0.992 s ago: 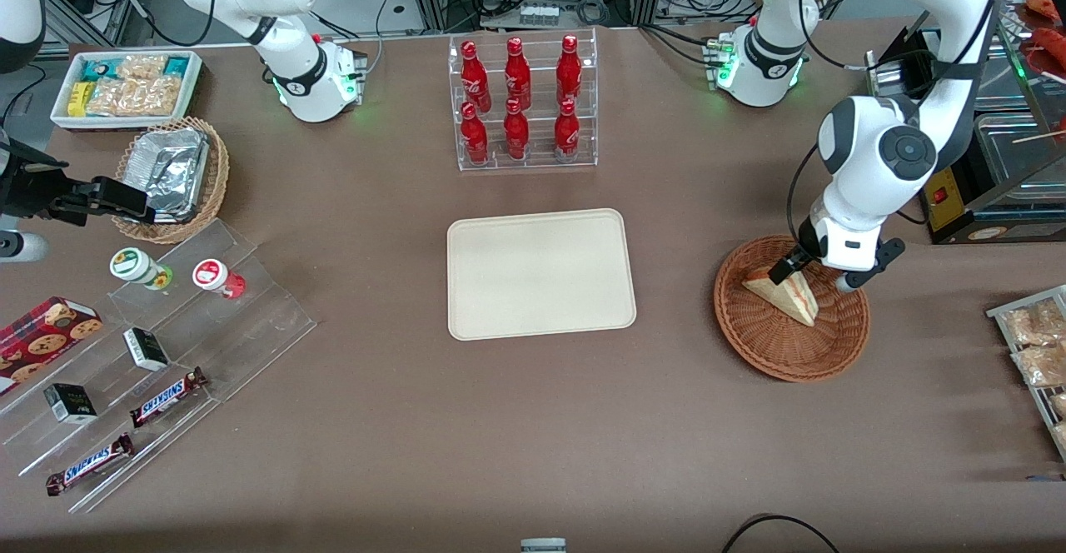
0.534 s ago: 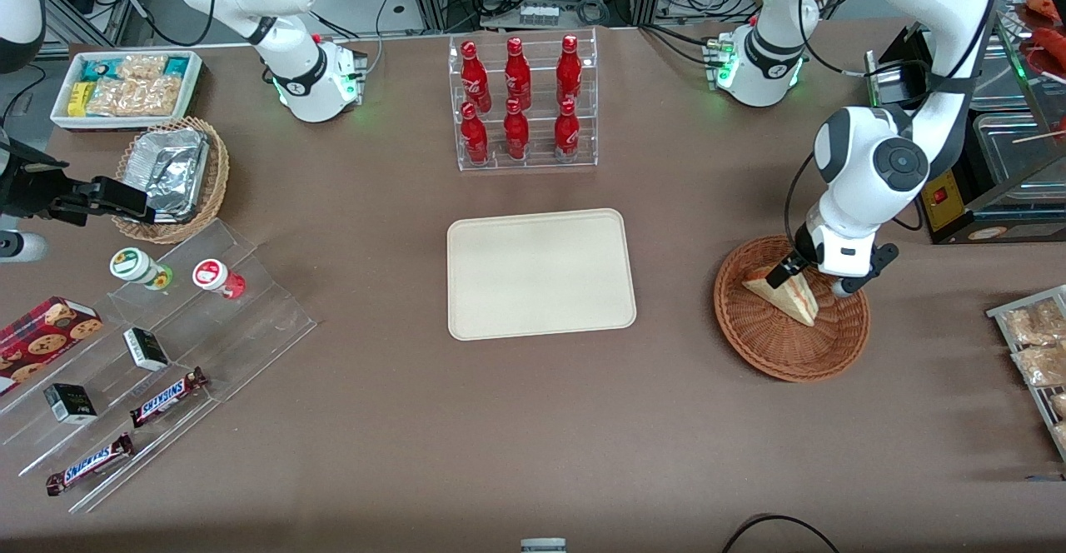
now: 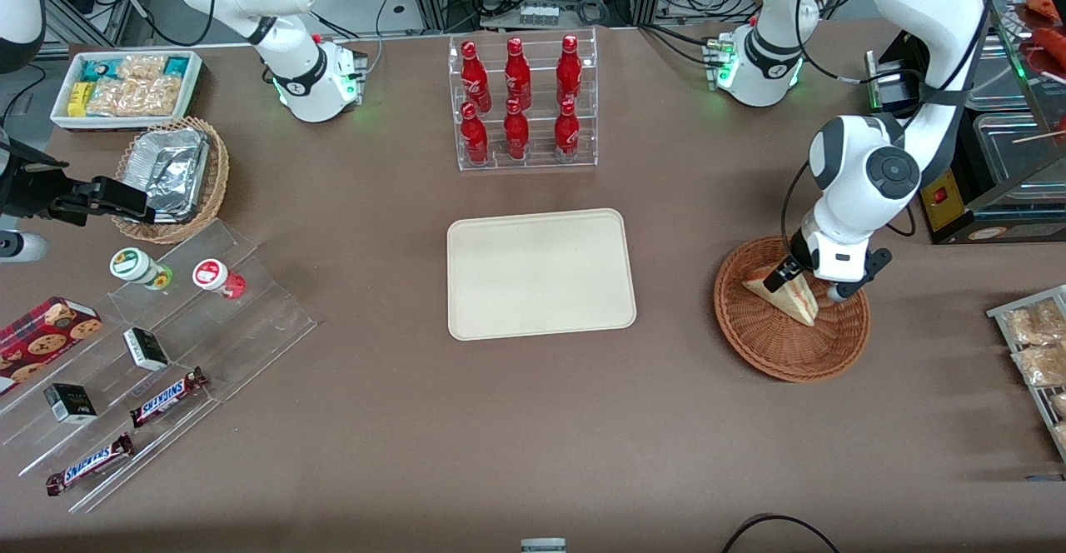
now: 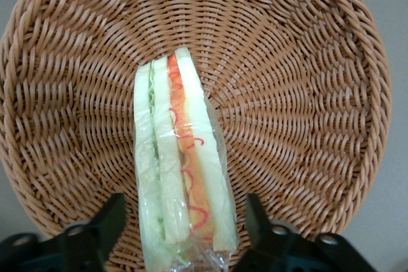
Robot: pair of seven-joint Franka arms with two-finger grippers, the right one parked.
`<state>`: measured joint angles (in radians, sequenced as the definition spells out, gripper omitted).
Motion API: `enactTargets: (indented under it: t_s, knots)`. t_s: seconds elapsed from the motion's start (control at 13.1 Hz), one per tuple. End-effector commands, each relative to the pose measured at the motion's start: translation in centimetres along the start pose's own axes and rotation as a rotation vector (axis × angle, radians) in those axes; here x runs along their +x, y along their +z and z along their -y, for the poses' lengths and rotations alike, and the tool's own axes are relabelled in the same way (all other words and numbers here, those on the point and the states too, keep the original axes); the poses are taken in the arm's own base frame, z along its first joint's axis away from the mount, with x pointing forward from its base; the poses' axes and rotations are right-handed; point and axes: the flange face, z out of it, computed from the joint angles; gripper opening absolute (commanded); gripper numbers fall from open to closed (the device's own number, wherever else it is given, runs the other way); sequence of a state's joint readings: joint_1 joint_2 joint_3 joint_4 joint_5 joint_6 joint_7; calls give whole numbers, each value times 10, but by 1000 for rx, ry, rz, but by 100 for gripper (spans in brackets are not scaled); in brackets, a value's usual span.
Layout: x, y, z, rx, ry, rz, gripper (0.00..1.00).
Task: Place sandwich from basket to tray
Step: 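Lower the open left gripper around the sandwich and close it, then lift the sandwich and carry it with the left gripper over the tray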
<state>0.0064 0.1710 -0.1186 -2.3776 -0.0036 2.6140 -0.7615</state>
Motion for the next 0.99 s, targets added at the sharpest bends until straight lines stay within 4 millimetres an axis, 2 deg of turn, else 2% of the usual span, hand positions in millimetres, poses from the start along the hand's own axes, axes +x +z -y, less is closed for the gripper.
enactTargets:
  t_s: [0.0, 0.15, 0.31, 0.53, 0.76, 0.92]
  knots:
    - [2, -3, -1, -12, -25, -11, 0]
    - [2, -6, -2, -13, -19, -14, 0]
    - [3, -22, -4, -3, -6, -14, 0]
    - [8, -85, -23, 77, 69, -14, 0]
    - [-13, -149, -83, 122, 171, 8, 0]
    - [-45, -174, -124, 99, 253, -3, 0]
